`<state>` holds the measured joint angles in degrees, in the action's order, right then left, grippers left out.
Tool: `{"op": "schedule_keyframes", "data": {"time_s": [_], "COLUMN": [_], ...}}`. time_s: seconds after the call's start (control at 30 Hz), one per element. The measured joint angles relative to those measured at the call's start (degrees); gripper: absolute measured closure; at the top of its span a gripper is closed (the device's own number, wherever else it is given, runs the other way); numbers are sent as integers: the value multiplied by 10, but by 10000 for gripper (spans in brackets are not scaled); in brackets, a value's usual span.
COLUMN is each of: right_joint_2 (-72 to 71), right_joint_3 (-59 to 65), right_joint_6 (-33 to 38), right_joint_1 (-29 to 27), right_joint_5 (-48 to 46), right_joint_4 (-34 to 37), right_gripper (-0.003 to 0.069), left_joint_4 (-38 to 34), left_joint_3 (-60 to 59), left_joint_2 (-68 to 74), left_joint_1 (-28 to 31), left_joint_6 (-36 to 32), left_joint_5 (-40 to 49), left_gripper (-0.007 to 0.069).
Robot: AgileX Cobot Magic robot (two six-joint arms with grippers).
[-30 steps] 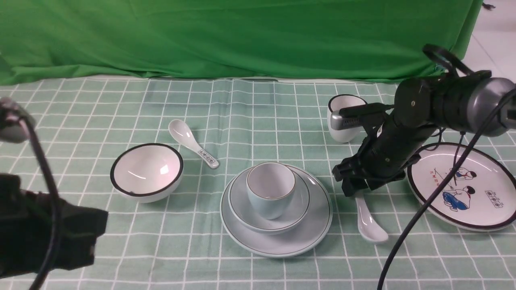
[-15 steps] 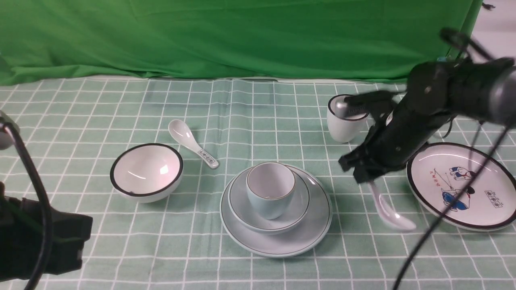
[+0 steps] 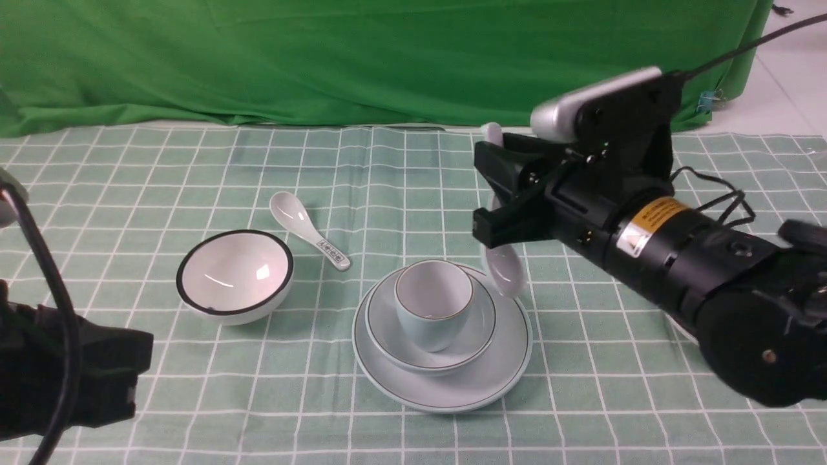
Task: Place the bowls on the plates on the blue tablecloth, put the cups on the bowls, and place the spoons in the cups.
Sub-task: 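Move the spoon over the cup on the plates and lower it into the cup with the right gripper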
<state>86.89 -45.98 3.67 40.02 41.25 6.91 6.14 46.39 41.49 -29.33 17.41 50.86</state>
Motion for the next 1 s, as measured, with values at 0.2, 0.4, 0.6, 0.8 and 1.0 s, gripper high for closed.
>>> {"op": "schedule_keyframes", "data": {"time_s": [0.2,0.4,0.6,0.8,1.0], "right_joint_2": [60,124,156,183,190], "right_joint_3": [-10,-39,-48,-48,-48], "right_joint_6": [0,-1,-1,-2,-2], "right_joint_1": [20,21,24,24,24], "right_joint_5": [86,98,99,102,103], "right_joint_4": [-2,-2,-2,-2,-2], "right_gripper": [470,470,470,466,395], "left_joint_4": [1,6,17,23,25], "left_joint_3": [0,0,0,0,0], "left_joint_2": [0,0,0,0,0], "left_joint_1": [0,0,0,0,0], "left_joint_6": [1,3,4,4,5], "left_joint_5": [0,0,1,4,4], "left_gripper": [616,616,616,616,616]}}
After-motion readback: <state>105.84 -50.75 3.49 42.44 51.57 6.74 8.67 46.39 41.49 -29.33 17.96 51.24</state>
